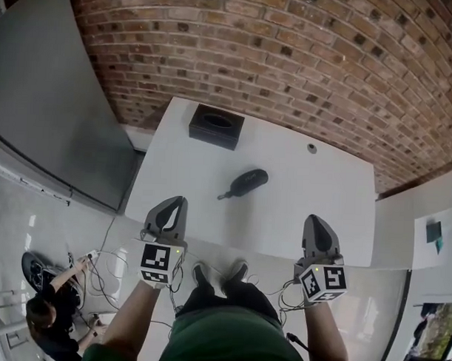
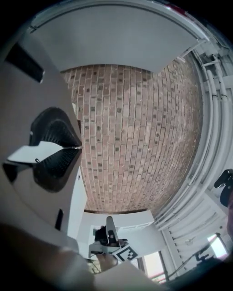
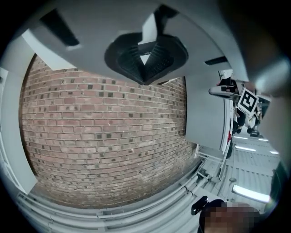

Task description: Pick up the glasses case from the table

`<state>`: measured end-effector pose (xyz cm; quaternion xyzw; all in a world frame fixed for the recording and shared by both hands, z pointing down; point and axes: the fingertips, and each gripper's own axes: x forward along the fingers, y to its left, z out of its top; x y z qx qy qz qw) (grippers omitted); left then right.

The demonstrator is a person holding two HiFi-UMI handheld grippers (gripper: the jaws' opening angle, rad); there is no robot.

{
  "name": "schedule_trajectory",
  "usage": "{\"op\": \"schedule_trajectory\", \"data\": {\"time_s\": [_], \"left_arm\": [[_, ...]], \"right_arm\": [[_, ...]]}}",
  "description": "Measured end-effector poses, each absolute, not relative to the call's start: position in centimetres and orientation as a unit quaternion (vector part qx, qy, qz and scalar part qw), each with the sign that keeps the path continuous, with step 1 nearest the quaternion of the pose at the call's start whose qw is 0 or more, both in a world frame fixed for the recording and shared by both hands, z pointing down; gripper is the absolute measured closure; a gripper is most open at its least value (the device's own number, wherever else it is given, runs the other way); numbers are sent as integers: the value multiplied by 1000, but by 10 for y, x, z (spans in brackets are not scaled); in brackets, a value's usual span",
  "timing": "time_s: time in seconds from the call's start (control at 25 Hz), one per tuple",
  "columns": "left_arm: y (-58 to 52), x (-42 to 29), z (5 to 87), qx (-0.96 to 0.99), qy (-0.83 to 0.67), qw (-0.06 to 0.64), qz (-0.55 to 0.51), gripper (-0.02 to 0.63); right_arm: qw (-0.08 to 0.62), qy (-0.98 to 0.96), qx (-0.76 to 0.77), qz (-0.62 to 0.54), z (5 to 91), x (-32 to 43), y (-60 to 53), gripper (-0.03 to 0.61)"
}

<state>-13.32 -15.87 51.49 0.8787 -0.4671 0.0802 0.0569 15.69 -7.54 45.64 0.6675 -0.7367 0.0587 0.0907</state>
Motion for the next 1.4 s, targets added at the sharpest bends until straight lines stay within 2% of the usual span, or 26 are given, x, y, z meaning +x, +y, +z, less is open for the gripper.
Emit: {"op": "schedule_trajectory", "data": {"time_s": [0.64, 0.68, 0.76, 1.08, 1.2, 1.4], "left_arm": [[-223, -12, 612, 895, -389, 70, 207, 594], [-227, -3, 618, 896, -381, 68, 220, 578], [-234, 16, 634, 896, -361, 64, 250, 489], [-237, 85, 713, 882, -255, 53, 392, 307], [-239, 105, 740, 869, -227, 42, 438, 267], [-247, 125, 775, 842, -206, 32, 498, 255]], "right_arm": [[82, -748, 650, 106, 500, 204, -113, 576], [80, -748, 650, 109, 501, 209, -116, 576], [78, -748, 649, 112, 504, 221, -121, 576], [77, -738, 660, 115, 506, 269, -130, 576], [80, -731, 667, 117, 505, 287, -128, 576], [82, -718, 681, 120, 508, 313, -120, 576]]}}
